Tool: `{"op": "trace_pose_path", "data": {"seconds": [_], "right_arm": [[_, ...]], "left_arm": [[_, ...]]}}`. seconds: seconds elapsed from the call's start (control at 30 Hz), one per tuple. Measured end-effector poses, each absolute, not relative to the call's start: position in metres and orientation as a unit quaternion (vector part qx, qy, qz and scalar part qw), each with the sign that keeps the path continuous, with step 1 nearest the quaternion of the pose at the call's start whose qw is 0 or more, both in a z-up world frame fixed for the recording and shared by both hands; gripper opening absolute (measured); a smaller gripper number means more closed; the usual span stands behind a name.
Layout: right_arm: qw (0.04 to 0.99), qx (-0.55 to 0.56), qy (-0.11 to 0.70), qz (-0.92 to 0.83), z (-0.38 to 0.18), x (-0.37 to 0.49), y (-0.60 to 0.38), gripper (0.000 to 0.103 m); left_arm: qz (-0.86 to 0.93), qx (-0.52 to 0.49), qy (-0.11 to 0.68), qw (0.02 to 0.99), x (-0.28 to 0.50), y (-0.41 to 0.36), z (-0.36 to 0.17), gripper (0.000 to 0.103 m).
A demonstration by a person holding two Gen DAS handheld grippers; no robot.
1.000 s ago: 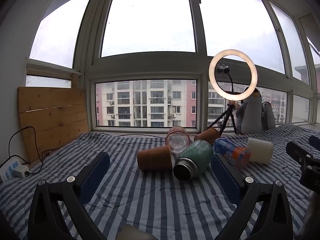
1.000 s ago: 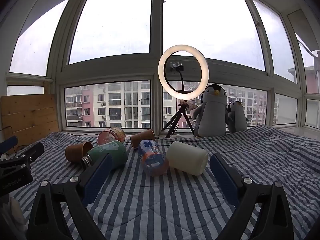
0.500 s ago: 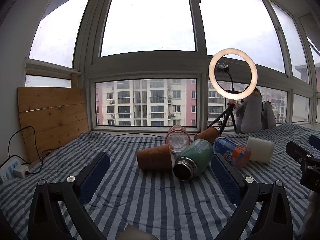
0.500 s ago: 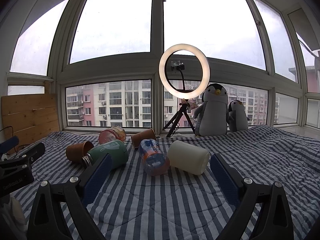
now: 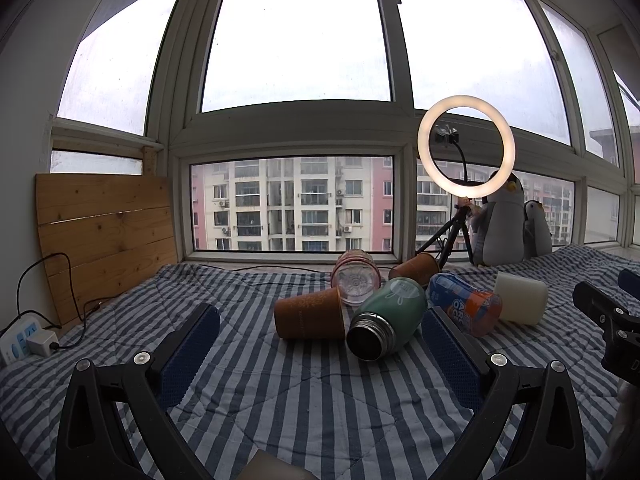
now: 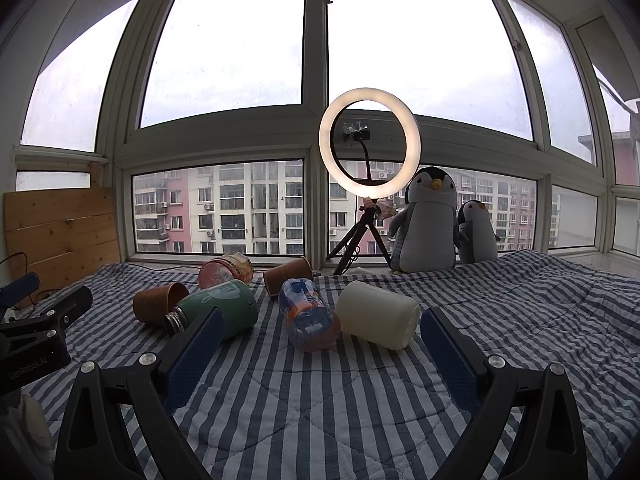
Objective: Flip cup upside down
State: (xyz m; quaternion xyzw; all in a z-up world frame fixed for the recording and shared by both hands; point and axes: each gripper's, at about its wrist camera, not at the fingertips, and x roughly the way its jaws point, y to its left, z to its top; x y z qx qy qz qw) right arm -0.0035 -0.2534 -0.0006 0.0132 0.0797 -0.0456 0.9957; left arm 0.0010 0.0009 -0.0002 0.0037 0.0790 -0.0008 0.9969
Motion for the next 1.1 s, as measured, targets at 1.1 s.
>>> {"op": "trace_pose_path", "data": {"seconds": [1.1], "right_arm": [[0.996,0.014,0.078,-0.045,-0.0005,-0.0035,-0.2529,0.097]], "left_arm": [[-0.001,0.005,0.081,0.997,0.0021,0.0022,-0.0042,0.102]]}}
